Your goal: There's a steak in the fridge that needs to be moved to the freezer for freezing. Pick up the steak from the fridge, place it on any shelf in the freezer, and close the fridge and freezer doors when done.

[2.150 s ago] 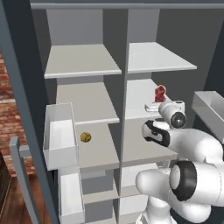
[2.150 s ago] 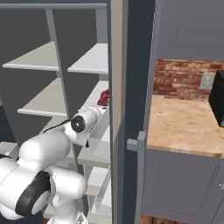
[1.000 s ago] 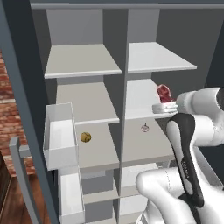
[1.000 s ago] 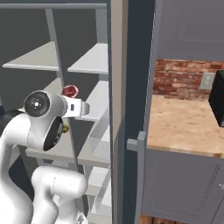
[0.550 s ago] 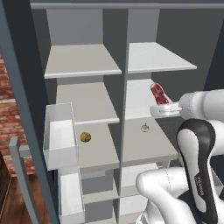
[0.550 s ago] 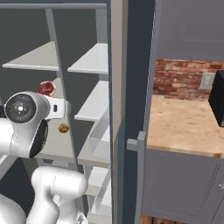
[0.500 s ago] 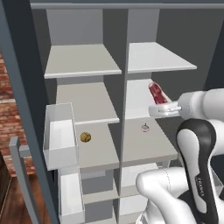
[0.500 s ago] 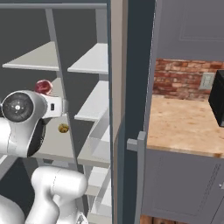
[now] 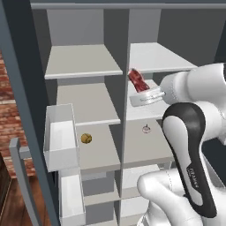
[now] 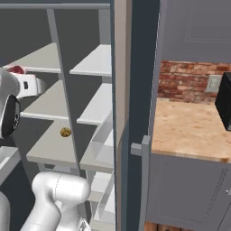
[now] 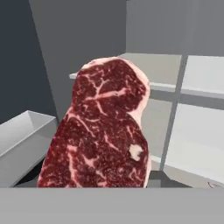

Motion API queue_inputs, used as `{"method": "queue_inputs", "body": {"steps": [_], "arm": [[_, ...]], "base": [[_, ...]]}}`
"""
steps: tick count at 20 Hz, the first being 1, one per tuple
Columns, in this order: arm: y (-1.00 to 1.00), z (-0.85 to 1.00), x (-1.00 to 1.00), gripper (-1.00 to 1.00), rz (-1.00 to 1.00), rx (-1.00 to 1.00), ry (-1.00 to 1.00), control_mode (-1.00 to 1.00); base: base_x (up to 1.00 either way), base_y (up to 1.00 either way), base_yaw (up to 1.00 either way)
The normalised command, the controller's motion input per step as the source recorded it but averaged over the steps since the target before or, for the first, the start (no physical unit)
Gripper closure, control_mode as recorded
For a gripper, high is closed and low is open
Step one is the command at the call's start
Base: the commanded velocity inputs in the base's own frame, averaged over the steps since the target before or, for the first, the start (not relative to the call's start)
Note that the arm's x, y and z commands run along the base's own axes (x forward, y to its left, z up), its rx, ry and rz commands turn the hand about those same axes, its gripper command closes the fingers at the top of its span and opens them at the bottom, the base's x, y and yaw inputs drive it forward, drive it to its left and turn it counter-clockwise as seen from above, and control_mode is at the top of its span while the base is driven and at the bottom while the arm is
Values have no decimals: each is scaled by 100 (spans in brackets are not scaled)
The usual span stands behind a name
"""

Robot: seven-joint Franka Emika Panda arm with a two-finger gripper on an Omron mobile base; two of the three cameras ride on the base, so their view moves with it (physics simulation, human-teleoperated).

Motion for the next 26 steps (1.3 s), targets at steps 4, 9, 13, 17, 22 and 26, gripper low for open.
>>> {"method": "queue_inputs", "body": {"steps": [4, 9, 13, 17, 22, 26], "arm": [[53, 6, 29, 100, 0, -13, -1, -100], [39, 0, 52, 100, -1, -11, 0, -100], [21, 0, 58, 100, 0, -6, 0, -100], [3, 0, 59, 100, 0, -2, 0, -100], [7, 0, 56, 100, 0, -2, 0, -100], [18, 0, 54, 100, 0, -4, 0, -100]], "base": [[0, 0, 0], [0, 0, 0], [0, 0, 0], [0, 0, 0], [0, 0, 0], [0, 0, 0]]}}
